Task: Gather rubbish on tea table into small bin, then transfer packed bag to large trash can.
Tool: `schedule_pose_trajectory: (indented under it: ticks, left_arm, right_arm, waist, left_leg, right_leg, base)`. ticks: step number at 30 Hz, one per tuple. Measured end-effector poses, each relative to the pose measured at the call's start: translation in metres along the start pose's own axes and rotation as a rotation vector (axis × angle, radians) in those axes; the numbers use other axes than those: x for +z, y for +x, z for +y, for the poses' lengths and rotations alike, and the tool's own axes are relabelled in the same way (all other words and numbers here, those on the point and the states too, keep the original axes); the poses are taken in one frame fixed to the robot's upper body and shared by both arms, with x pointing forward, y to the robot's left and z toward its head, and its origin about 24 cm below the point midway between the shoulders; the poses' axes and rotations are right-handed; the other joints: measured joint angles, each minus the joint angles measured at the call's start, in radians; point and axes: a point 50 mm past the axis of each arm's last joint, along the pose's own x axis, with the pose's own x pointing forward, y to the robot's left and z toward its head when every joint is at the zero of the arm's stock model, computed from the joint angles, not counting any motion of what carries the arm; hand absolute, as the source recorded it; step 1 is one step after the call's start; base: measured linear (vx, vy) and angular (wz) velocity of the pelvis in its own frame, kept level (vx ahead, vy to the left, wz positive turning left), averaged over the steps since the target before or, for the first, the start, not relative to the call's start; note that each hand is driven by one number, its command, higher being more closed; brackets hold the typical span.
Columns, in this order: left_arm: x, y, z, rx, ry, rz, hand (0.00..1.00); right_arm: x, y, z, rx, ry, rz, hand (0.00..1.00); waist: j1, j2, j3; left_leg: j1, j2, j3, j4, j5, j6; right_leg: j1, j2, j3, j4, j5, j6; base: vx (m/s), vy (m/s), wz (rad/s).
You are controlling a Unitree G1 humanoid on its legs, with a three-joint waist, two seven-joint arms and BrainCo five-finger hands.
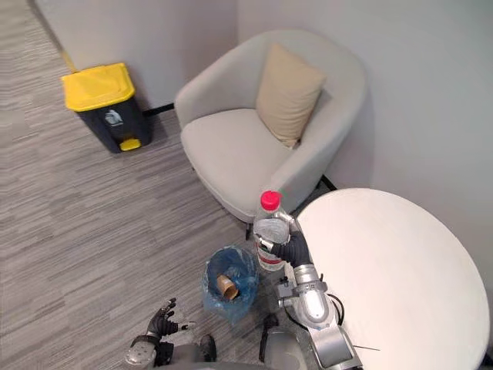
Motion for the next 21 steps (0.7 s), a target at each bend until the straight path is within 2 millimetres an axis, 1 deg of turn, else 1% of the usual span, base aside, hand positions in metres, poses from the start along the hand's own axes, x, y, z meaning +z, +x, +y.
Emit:
schedule_pose_trajectory:
  ticks: [1,2,5,9,13,14,15,17,18,20,21]
  left_arm:
    - [-0.002,-0.001,-0.004,-0.005,-0.010,0.006,0.00]
    - [-0.004,-0.002,-0.007,-0.013,-0.017,0.014,0.00]
    - [-0.004,-0.002,-0.007,-0.011,-0.017,0.013,0.00]
    - [-0.006,-0.003,-0.006,-0.009,-0.015,0.019,0.00]
    - [-0.005,-0.002,-0.004,-0.007,-0.011,0.015,0.00]
    - [-0.004,-0.002,-0.004,-0.005,-0.009,0.012,0.00]
    - [-0.002,-0.001,-0.003,-0.006,-0.008,0.007,0.00]
    - [0.010,0.005,0.000,0.005,-0.008,-0.027,0.00]
    - [0.014,0.007,0.001,0.011,-0.009,-0.037,0.00]
    - [0.030,0.013,0.005,0.031,-0.009,-0.080,0.00]
    - [0.035,0.015,0.006,0.037,-0.009,-0.091,0.00]
  right_arm:
    - [0.000,0.000,-0.002,-0.001,-0.008,0.000,1.00]
    - [-0.001,0.001,-0.004,-0.008,-0.011,0.000,1.00]
    - [-0.006,-0.006,-0.008,-0.026,-0.015,0.032,1.00]
    - [-0.010,-0.009,-0.011,-0.036,-0.022,0.052,1.00]
    - [-0.011,-0.009,0.002,0.028,0.005,0.056,1.00]
    - [-0.014,-0.007,0.008,0.064,0.022,0.069,1.00]
    - [-0.015,-0.006,0.010,0.075,0.029,0.071,1.00]
    - [-0.010,0.010,0.017,0.115,0.039,0.030,1.00]
    - [-0.007,0.016,0.018,0.124,0.035,0.012,1.00]
    - [0.006,0.038,0.024,0.156,0.041,-0.052,1.00]
    - [0.008,0.042,0.026,0.165,0.041,-0.064,1.00]
  waist:
    - [0.002,0.012,0.000]
    - [0.001,0.036,-0.006]
    - [-0.006,0.030,-0.003]
    - [-0.004,0.027,-0.003]
    - [0.013,0.024,-0.003]
    - [0.020,0.025,0.004]
    - [0.021,0.025,0.010]
    - [0.031,0.027,0.056]
    - [0.031,0.028,0.074]
    - [0.027,0.031,0.132]
    - [0.029,0.031,0.141]
  left_leg:
    - [0.002,0.013,-0.005,-0.008,-0.005,-0.008]
    - [0.007,0.031,-0.011,-0.028,-0.006,-0.018]
    - [0.020,0.038,-0.034,-0.053,0.006,-0.036]
    - [0.033,0.046,-0.042,-0.067,0.008,-0.039]
    - [0.004,0.037,-0.065,-0.062,0.018,-0.046]
    - [-0.011,0.031,-0.082,-0.060,0.026,-0.047]
    - [-0.024,0.029,-0.090,-0.055,0.028,-0.045]
    - [-0.093,0.019,-0.096,-0.010,0.029,-0.044]
    - [-0.111,0.016,-0.101,0.003,0.029,-0.044]
    - [-0.198,0.004,-0.111,0.057,0.029,-0.044]
    - [-0.219,0.001,-0.113,0.069,0.029,-0.044]
  right_leg:
    - [0.015,0.015,-0.007,-0.030,0.000,0.000]
    - [0.029,0.035,-0.019,-0.058,0.005,-0.007]
    - [0.055,0.050,-0.041,-0.086,0.007,-0.010]
    - [0.100,0.054,-0.057,-0.136,0.024,-0.013]
    - [0.097,0.049,-0.072,-0.160,0.038,-0.010]
    - [0.089,0.041,-0.090,-0.154,0.038,-0.010]
    - [0.079,0.037,-0.096,-0.146,0.036,-0.010]
    - [0.015,0.026,-0.104,-0.097,0.033,-0.014]
    - [-0.003,0.021,-0.106,-0.079,0.030,-0.017]
    - [-0.093,-0.002,-0.110,-0.001,0.017,-0.024]
    - [-0.114,-0.006,-0.110,0.013,0.015,-0.024]
  base:
    - [0.16,-0.130,0.05]
    - [0.13,-0.124,0.09]
    - [0.07,-0.081,0.18]
    - [-0.01,-0.007,0.11]
    - [-0.05,0.015,0.19]
    - [-0.07,-0.010,0.32]
    - [-0.11,-0.015,0.36]
    - [-0.14,-0.007,0.17]
    - [-0.18,-0.007,0.15]
    - [-0.21,-0.008,0.17]
    - [-0.19,-0.003,0.13]
